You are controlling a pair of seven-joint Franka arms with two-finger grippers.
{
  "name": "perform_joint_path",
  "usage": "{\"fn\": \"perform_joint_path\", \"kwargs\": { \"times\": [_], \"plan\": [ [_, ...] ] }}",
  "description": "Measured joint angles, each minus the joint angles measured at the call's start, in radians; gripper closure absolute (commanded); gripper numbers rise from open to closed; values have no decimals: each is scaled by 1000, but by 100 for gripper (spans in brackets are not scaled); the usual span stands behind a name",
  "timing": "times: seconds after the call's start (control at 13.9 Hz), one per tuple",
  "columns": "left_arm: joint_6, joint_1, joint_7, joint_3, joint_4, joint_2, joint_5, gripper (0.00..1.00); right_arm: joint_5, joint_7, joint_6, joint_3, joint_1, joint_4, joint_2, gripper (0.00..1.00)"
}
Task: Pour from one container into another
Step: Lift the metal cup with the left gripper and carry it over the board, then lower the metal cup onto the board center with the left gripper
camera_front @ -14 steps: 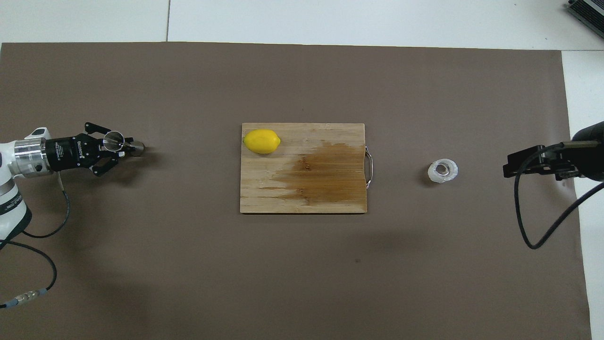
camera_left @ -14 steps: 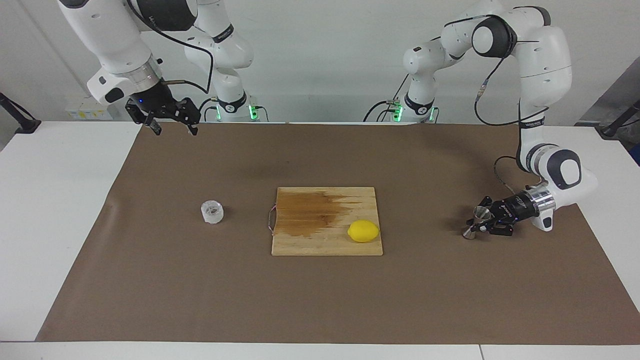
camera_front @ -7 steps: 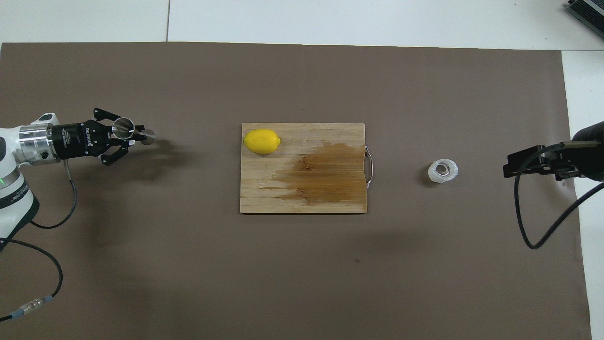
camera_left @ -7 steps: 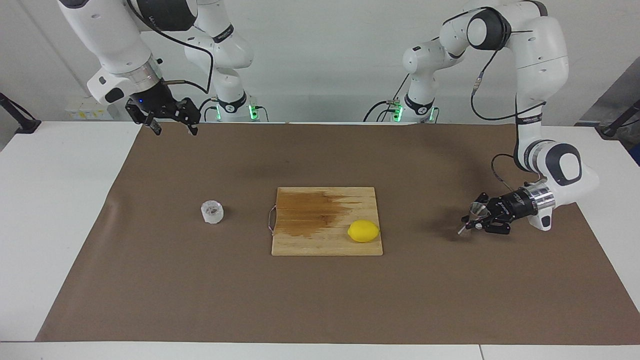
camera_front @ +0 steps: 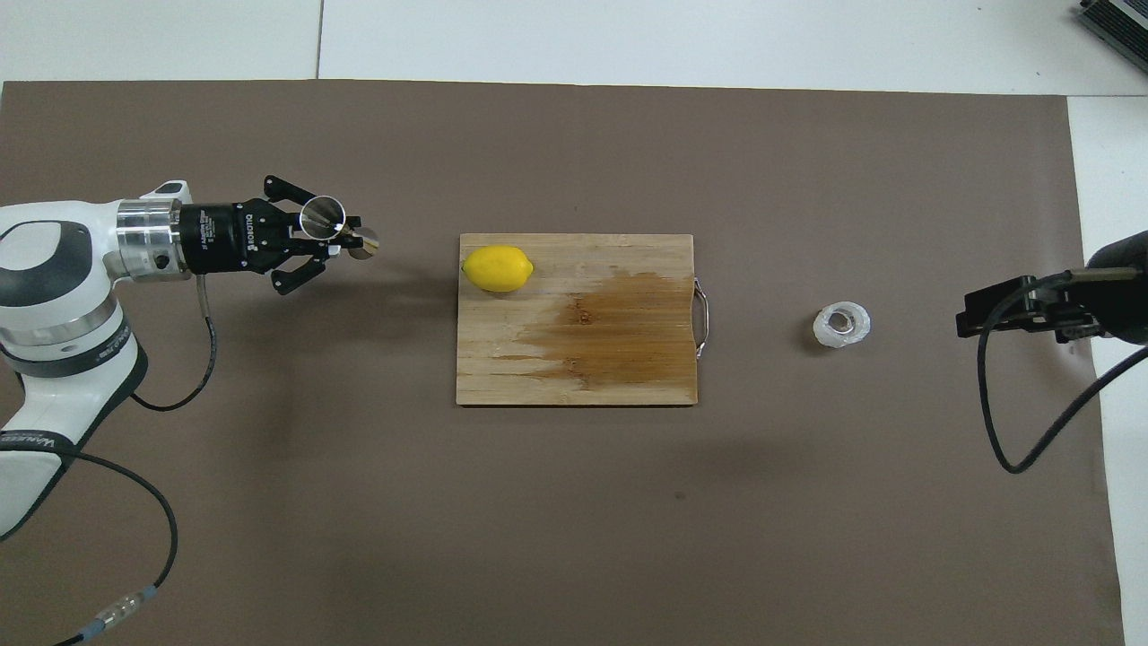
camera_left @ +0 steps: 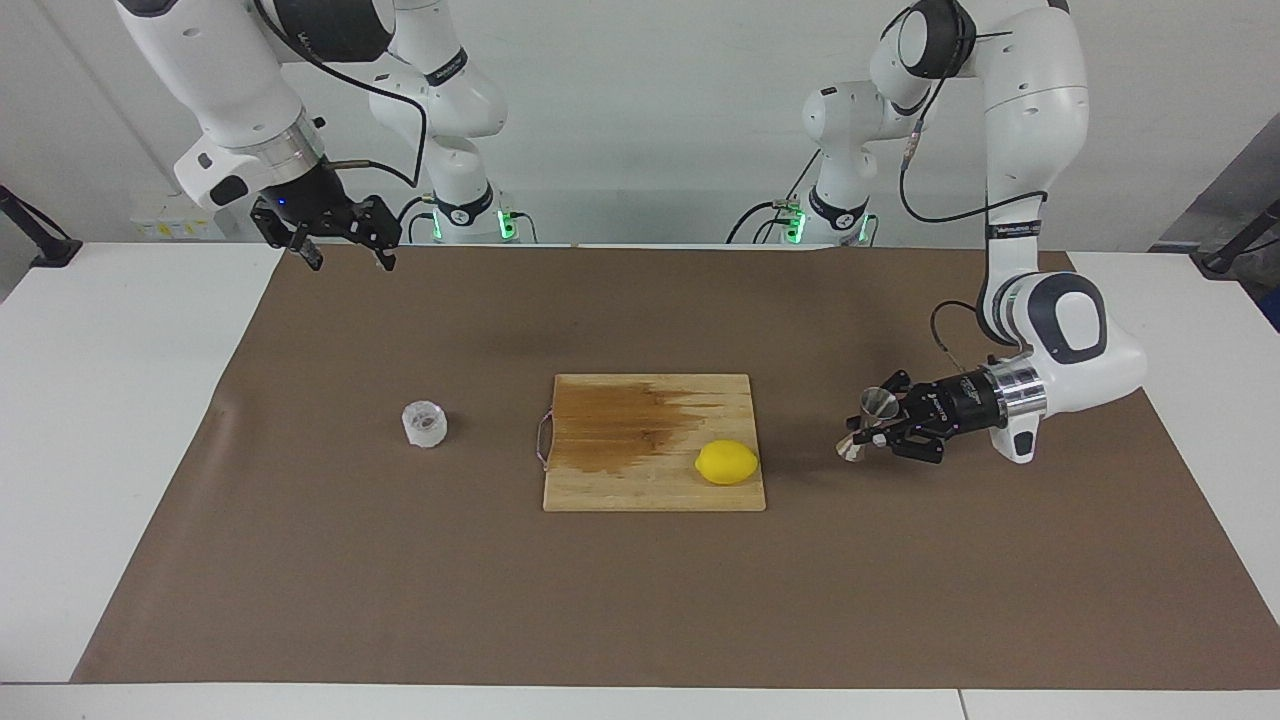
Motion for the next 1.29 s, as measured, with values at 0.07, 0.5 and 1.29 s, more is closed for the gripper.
{"fn": "perform_joint_path", "kwargs": {
  "times": [0.07,0.5,1.29],
  "plan": [
    [16,-31,0,0,0,0,-30,100,0,0,0,0,0,0,0,0],
    [138,-215,0,-1,7,0,-167,100,0,0,0,0,0,0,0,0],
    [368,-391,-1,-49,2,2,-367,100,0,0,0,0,0,0,0,0]
  ]
}}
